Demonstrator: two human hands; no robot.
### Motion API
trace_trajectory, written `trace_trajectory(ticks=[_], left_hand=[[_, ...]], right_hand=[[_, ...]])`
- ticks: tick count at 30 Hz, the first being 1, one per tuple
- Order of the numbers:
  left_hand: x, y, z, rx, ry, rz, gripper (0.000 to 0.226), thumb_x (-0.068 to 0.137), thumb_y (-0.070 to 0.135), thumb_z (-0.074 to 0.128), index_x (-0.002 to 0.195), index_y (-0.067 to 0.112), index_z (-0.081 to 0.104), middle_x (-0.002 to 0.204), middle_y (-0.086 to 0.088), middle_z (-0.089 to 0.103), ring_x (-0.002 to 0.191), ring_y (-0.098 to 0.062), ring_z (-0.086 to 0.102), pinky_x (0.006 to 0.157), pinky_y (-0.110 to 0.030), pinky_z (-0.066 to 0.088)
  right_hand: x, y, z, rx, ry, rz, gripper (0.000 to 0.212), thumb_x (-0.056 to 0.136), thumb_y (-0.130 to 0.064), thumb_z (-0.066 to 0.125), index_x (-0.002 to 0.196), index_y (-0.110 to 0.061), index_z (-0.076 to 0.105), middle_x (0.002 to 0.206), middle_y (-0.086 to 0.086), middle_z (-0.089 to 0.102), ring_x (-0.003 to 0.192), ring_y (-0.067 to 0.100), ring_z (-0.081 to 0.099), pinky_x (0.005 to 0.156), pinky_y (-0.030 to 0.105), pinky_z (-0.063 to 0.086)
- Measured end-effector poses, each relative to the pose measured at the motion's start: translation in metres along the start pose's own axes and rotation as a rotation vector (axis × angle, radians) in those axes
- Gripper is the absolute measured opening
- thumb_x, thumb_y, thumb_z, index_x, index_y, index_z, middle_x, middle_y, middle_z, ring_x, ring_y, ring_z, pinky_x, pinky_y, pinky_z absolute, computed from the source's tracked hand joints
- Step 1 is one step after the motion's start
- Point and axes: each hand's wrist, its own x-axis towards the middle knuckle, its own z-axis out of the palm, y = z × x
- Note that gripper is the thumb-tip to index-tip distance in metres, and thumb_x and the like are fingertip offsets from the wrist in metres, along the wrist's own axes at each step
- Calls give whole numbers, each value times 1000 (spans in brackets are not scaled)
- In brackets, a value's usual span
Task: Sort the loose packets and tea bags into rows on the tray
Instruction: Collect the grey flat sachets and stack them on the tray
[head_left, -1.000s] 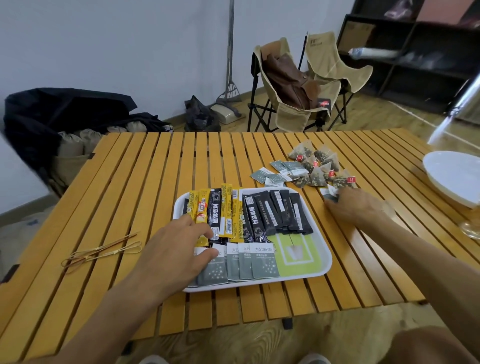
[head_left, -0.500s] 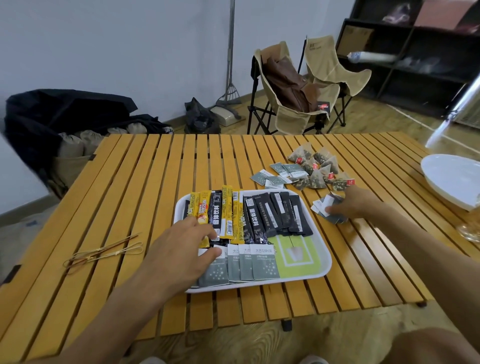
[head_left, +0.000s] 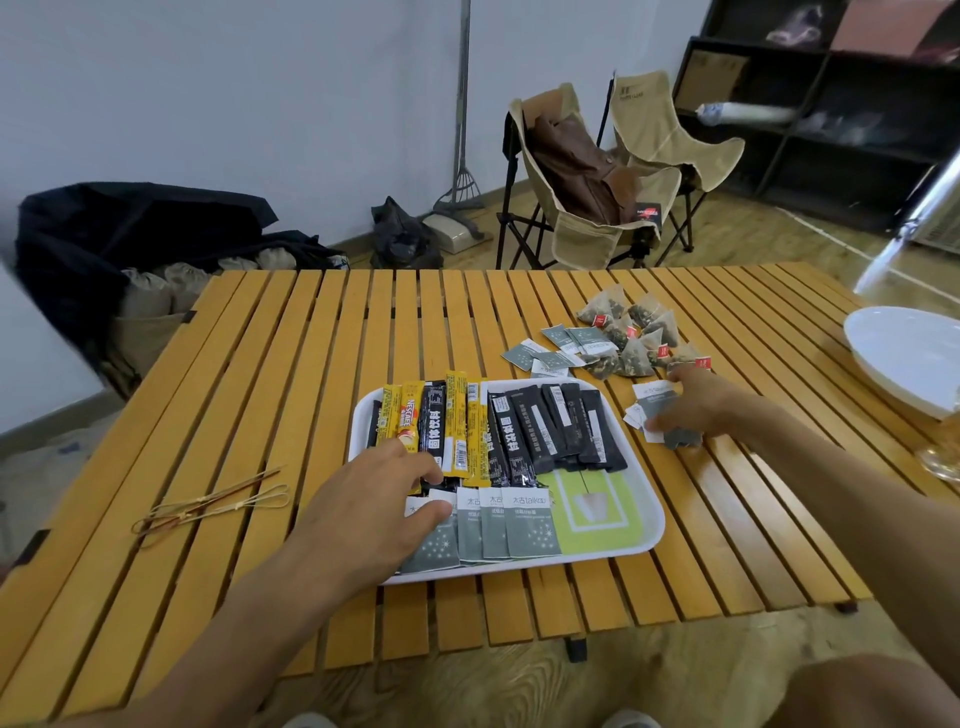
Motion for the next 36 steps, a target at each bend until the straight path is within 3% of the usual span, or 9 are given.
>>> trace_trajectory(ticks=[4,11,14,17,19,22,30,32,36], left_hand=[[0,3,-1,-9,-17,-4,24,91,52,58,111,39,60,99,19,48,82,-1,46,65,-16,33],[1,8,0,-43,-33,-12,24,91,49,60,112,36,60,101,16,51,81,1,47,67,-17,34],[1,12,-1,-175,4,-9,18,92,42,63,108,33,63,95,14,56,80,-1,52,66,-15,38],[5,25,-4,-471,53,-52,8,94,38,62,100,35,67,91,10,65,83,-6,58,71,-13,47],[8,36,-7,-636,47,-84,9,95,37,60,94,36,69,88,6,69,81,-8,61,71,-14,49],[9,47,-8,-753,66,-143,15,96,32,60,86,28,71,83,-5,69,80,-22,64,72,-29,52],[13,43,-4,-925,39,-266,14,94,21,65,86,12,71,75,-5,67,65,-3,60,55,-9,44],[14,40,-4,-958,24,-295,15,96,21,62,88,10,69,80,-10,70,67,-4,61,54,-8,43],[13,37,-4,-967,37,-308,17,99,17,57,86,9,66,72,1,73,60,0,62,50,-9,42]], right_hand=[[3,3,0,73,-77,50,61,77,-23,87,126,-5,54,91,4,54,82,19,57,56,26,47],[-14,1,1,242,-26,-22,42,85,-11,76,121,-6,56,104,12,61,89,23,62,68,32,54],[-49,-9,-5,620,10,-83,36,87,-6,72,121,-6,60,107,14,67,89,24,67,70,32,56],[-101,-42,8,1154,-246,-123,40,79,-3,74,117,-3,64,108,16,75,92,25,73,75,37,60],[-129,-63,29,1325,-429,-165,44,71,-4,75,115,-3,67,105,16,77,88,24,76,73,35,63],[-153,-84,58,1344,-560,-231,33,80,-2,74,112,-6,72,105,13,78,88,21,76,66,28,60],[-147,-81,76,1264,-516,-232,24,89,-10,73,113,-14,75,114,9,77,105,26,72,87,42,60],[-145,-81,75,1272,-506,-206,26,89,-8,73,114,-12,73,112,9,77,101,26,74,81,40,60],[-145,-80,73,1309,-475,-146,28,87,-4,74,114,-11,70,109,9,78,99,27,75,70,36,63]])
